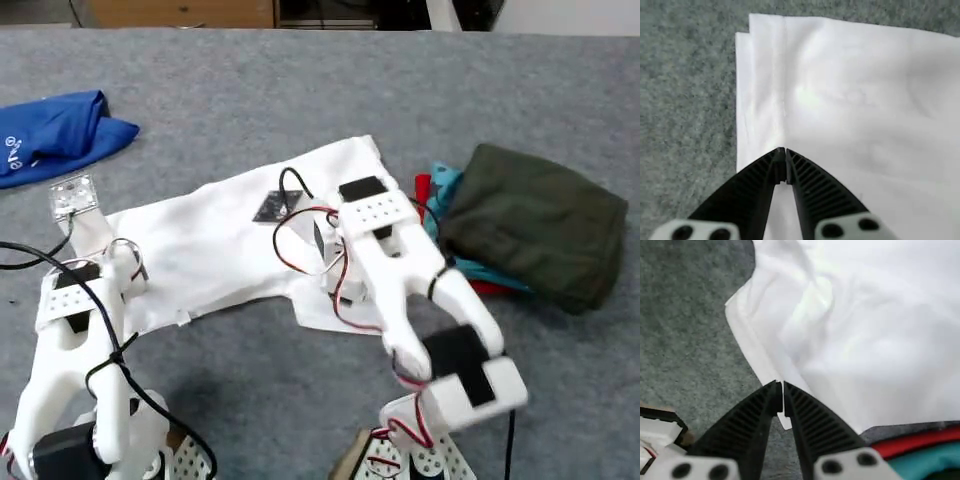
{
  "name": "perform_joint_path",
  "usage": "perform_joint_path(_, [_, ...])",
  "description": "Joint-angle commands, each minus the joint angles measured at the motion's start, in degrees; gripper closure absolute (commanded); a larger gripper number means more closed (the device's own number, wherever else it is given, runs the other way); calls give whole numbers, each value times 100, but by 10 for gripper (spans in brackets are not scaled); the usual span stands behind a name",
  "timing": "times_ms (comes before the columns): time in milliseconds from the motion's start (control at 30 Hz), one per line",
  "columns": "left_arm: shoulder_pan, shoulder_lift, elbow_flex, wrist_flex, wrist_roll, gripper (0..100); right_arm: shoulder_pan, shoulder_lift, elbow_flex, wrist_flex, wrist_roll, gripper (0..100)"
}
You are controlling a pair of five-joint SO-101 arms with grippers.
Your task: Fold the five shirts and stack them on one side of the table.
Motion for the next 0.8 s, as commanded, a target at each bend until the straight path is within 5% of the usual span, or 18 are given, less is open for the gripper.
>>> perform_joint_path(0, [-246,-171,26,-62,26,980,-224,-699,-4,26,-62,881])
perform_joint_path(567, [-202,-127,18,-88,26,980,-629,1218,-1033,-519,-290,833])
perform_joint_path(767, [-202,-127,18,-88,26,980,-611,1464,-1218,-519,-484,988])
